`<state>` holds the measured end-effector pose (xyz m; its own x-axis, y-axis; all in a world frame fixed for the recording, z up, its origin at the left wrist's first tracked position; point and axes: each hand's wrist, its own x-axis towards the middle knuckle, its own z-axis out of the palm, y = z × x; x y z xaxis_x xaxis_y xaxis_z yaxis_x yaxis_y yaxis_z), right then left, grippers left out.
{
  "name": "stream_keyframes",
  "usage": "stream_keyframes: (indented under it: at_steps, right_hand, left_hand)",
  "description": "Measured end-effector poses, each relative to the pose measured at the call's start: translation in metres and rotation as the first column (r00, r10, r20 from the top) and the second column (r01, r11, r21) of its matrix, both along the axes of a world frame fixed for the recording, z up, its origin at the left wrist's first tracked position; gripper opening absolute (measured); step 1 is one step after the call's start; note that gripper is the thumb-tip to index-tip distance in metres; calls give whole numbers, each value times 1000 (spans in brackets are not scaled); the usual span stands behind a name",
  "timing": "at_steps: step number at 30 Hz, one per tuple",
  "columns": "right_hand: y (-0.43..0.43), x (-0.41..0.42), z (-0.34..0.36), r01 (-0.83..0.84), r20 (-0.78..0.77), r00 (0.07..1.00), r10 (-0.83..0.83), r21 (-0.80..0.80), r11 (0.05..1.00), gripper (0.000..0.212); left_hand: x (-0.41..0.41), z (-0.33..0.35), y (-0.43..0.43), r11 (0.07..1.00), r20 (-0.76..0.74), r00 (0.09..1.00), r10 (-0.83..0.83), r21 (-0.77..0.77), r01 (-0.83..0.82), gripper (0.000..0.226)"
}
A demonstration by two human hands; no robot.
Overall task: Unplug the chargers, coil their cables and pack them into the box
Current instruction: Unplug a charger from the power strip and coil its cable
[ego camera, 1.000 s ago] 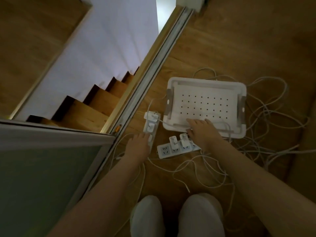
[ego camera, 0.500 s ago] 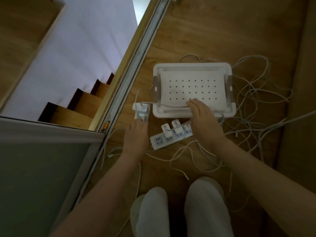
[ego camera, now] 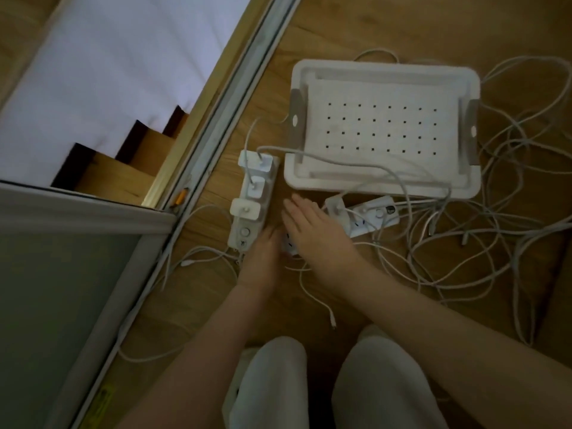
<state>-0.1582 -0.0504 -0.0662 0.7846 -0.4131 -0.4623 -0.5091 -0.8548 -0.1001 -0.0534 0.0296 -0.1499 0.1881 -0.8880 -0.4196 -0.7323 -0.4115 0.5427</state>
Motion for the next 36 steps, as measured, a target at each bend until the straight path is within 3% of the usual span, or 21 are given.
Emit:
stream_keyframes:
  at_steps: [2,5,10,18,27,36]
  right_hand:
    - [-4,17,-11,-155,-282,955,97,-193,969,48]
    - [-7,30,-25,-236,-420,901,111,-260,936,35]
    - [-20,31,-33,-300,-382,906,182,-278,912,27]
    - [-37,35,-16,-415,-360,863,355,-100,904,27]
    - [-34,25,-9,-262,-307,927,213,-127,957,30]
    - [-36,-7,42,-155,-186,976,114,-224,962,29]
  left_hand:
    - [2,-2,-1,999,-47,998,45,-7,-46,50]
    - [4,-2,-1,999,-62,998,26,-19,-28,51]
    - [1,-2,-10,999,-44,999,26,-29,-27,47]
    - [-5,7,-13,998,-16,999,46,34,-46,56]
    - [-7,4,-12,998,78,996,-51,51,47,65]
    - [-9,10,-16,989,142,986,-92,125,75,66]
